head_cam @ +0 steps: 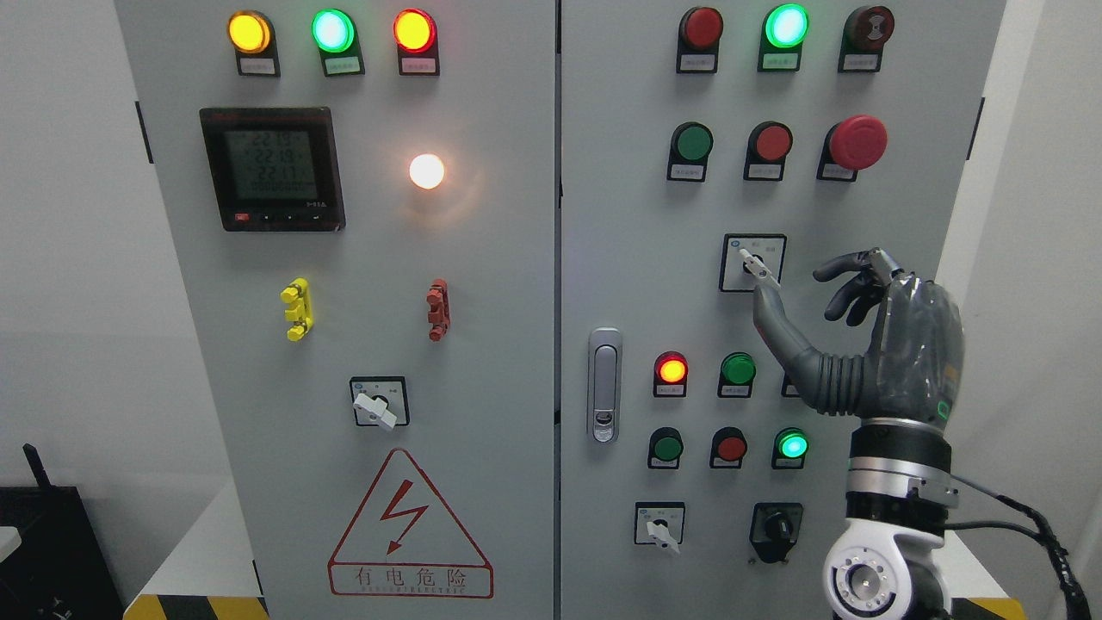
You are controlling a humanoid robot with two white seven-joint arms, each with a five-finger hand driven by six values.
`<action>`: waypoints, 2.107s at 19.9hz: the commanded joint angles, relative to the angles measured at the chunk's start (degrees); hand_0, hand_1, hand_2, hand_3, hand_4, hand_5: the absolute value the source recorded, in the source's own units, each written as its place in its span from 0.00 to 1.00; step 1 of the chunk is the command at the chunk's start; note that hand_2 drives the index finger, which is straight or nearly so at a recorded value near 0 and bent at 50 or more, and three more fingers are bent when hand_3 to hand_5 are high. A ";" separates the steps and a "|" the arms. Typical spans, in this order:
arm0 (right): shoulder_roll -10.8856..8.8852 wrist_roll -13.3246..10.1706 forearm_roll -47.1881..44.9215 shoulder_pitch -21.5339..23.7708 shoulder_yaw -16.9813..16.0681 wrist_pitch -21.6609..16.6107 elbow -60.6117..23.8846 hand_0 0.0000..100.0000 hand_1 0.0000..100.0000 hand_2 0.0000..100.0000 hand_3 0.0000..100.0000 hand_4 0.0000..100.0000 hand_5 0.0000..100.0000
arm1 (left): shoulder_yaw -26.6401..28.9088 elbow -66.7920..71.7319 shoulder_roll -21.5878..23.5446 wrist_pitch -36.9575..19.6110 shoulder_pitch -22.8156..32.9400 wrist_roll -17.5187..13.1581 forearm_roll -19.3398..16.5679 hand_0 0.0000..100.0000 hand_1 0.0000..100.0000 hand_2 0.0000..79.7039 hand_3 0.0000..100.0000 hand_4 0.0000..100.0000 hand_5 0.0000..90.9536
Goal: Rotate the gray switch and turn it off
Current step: 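Pinch the grey rotary switch knob with right thumb and fingers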
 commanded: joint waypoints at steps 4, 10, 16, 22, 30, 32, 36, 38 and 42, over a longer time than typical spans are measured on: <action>0.49 0.05 0.00 -1.19 1.61 0.17 1.90 0.03 0.49 0.56 0.85 0.89 1.00 | 0.44 -1.49 0.00 -0.03 -0.53 0.01 1.14 0.12 0.39 0.00 0.00 0.00 0.00; 0.49 0.14 -0.09 -1.81 1.70 0.26 3.40 0.03 0.49 0.56 0.86 0.90 1.00 | 0.44 -1.49 0.00 -0.03 -0.53 0.01 1.14 0.12 0.39 0.00 0.00 0.00 0.00; 0.58 0.05 0.00 -2.16 2.23 0.26 4.10 0.04 0.49 0.57 0.86 0.90 1.00 | 0.44 -1.49 0.00 0.05 -0.53 0.01 1.14 0.12 0.39 0.00 0.00 0.00 0.00; 0.49 0.14 0.00 -2.25 2.67 0.26 4.36 0.05 0.48 0.58 0.87 0.90 1.00 | 0.44 -1.49 0.00 -0.04 -0.53 0.01 1.05 0.12 0.39 0.00 0.00 0.00 0.00; 0.58 0.05 0.00 -2.86 2.67 0.52 4.63 0.07 0.48 0.59 0.88 0.91 1.00 | 0.44 -1.49 0.00 0.05 -0.53 0.01 1.14 0.12 0.39 0.00 0.00 0.00 0.00; 0.58 0.05 0.00 -2.86 2.58 0.96 4.63 0.08 0.47 0.59 0.88 0.91 1.00 | 0.44 -1.49 0.00 -0.03 -0.53 0.01 1.14 0.12 0.39 0.00 0.00 0.00 0.00; 0.58 -0.04 0.00 -2.86 2.49 1.05 4.63 0.11 0.47 0.60 0.89 0.91 1.00 | 0.44 -1.49 0.00 0.05 -0.53 0.01 1.14 0.12 0.39 0.00 0.00 0.00 0.00; 0.49 -0.04 0.00 -2.86 2.40 1.14 4.63 0.13 0.47 0.60 0.89 0.91 1.00 | 0.44 -1.49 0.00 0.05 -0.53 0.01 1.14 0.12 0.39 0.00 0.00 0.00 0.00; 0.49 -0.04 0.09 -3.21 2.32 1.14 4.71 0.13 0.47 0.60 0.90 0.91 1.00 | 0.44 -1.49 0.00 -0.04 -0.53 0.01 1.14 0.12 0.39 0.00 0.00 0.00 0.00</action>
